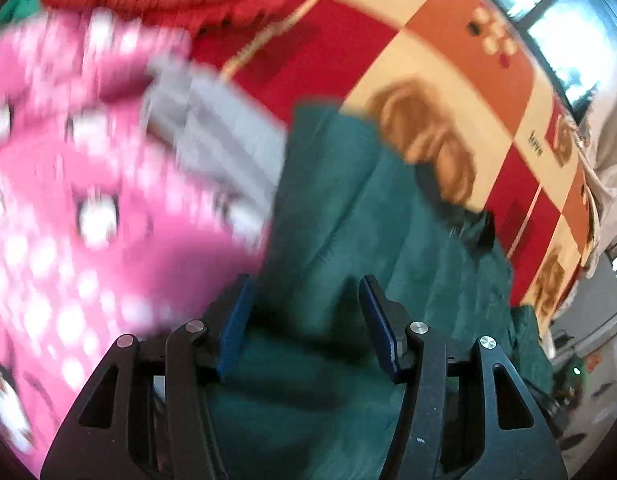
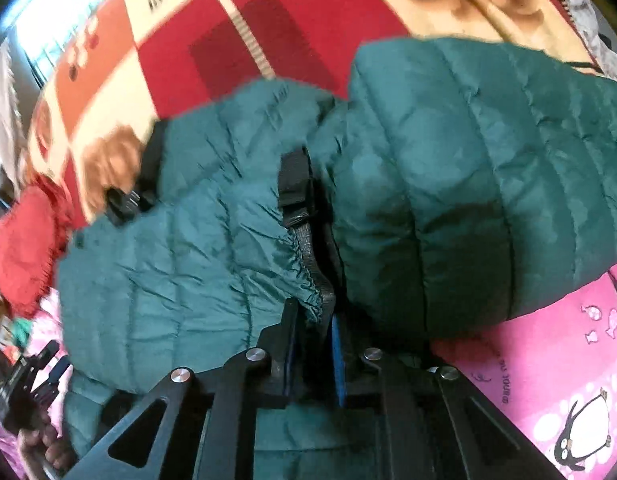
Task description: Fold large clothes
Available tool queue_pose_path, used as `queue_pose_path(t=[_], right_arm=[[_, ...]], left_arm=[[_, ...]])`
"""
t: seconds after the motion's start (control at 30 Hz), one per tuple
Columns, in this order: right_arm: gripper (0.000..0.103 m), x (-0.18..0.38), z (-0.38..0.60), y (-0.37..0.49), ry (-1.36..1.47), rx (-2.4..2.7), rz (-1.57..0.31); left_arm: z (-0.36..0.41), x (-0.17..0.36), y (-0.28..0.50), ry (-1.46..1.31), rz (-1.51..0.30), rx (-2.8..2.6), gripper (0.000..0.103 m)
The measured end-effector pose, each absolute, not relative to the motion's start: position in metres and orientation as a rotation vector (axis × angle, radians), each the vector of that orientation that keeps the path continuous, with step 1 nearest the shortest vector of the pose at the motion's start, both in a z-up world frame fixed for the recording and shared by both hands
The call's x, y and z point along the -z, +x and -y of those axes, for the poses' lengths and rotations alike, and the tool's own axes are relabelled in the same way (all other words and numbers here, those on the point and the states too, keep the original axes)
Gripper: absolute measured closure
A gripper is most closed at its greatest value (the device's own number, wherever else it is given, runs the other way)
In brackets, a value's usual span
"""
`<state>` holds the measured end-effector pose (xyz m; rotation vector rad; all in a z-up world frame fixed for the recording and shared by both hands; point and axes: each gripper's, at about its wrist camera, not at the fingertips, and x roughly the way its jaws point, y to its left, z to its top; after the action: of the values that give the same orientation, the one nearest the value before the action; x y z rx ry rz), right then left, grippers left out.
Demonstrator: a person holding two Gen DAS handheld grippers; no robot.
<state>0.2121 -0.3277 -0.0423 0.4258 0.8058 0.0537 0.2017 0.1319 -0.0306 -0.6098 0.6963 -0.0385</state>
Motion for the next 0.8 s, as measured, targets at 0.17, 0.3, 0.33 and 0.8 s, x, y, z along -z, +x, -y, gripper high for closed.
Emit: queue_pose_path(t=[0.17,0.3,0.33,0.8], right_arm=[[0.086,0.015,0.346,0.194,0.469,0.039,-0.704],[0.086,0.001,0.299,0.206,0.355,-0.089,-0.693],[0.086,0.002,0.284,0.213,0.323,-0.139,-0.706],[0.086,0.014,0.263,0.213,0.150,-0.054,-0.802]], left_arm=[[-0.120,-0.014,0.239,-0.432,-0.616,0.068,0.048],[-0.099,-0.005,0.282,-0.304,-0.690,0.060,0.048],[-0.094,0.002,0.289,-0.291,-0.707,0.059,0.048],[-0.118,0.015,0.262,-0.357,-0.748,0.016,0.048]])
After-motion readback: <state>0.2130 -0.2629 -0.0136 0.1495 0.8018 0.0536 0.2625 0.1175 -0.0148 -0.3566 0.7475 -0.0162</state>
